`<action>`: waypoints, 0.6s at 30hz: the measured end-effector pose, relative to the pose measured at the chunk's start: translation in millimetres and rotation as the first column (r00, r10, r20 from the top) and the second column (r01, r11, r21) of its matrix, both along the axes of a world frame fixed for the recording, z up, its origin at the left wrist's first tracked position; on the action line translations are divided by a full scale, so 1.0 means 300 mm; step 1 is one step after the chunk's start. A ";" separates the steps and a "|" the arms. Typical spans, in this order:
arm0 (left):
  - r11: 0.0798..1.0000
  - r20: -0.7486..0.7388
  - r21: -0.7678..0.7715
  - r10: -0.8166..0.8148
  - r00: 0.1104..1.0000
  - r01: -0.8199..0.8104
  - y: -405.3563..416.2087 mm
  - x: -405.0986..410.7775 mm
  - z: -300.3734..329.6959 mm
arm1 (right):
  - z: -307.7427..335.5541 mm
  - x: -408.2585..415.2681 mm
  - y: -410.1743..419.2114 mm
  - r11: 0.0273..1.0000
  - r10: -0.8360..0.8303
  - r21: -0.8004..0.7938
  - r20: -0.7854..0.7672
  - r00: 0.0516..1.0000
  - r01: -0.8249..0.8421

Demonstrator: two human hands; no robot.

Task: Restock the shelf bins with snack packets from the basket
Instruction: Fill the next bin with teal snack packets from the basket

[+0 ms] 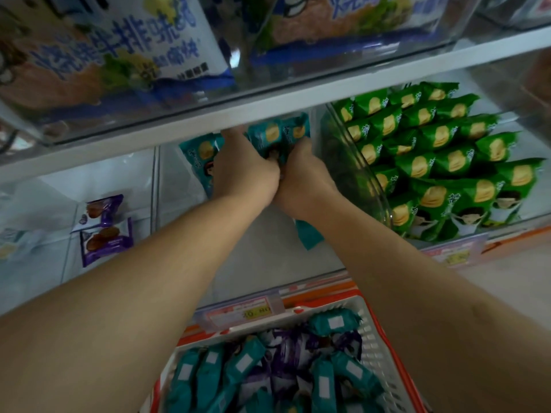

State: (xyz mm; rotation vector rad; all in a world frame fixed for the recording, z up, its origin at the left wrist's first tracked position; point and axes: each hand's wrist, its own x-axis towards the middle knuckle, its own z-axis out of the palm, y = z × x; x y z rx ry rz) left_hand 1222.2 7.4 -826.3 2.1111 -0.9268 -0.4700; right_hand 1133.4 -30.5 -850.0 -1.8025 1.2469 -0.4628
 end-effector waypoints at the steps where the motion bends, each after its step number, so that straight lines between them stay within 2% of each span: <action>1: 1.000 -0.011 -0.005 0.002 1.000 -0.002 0.008 0.004 -0.004 | -0.003 0.001 0.003 1.000 0.003 -0.021 0.023 1.000 -0.003; 8: 0.999 -0.060 0.039 -0.004 0.998 0.006 0.041 0.007 -0.005 | 0.007 0.000 0.009 0.990 0.124 -0.064 -0.040 0.991 -0.126; 11: 0.999 -0.047 0.051 -0.010 0.999 0.012 0.067 0.008 -0.001 | 0.028 -0.005 0.003 0.988 0.058 -0.133 -0.115 0.992 -0.074; 13: 0.997 -0.028 0.068 -0.029 0.999 0.031 0.090 0.014 0.005 | 0.045 -0.012 -0.004 0.977 0.022 -0.205 -0.201 0.979 -0.064; 15: 0.994 -0.023 0.095 -0.056 0.998 0.057 0.117 0.020 0.012 | 0.059 -0.018 -0.003 0.962 0.041 -0.244 -0.318 0.947 -0.124; 18: 0.981 -0.024 0.169 -0.091 0.996 0.094 0.174 0.022 0.019 | 0.074 -0.023 0.034 0.960 0.103 -0.164 -0.542 0.834 -0.225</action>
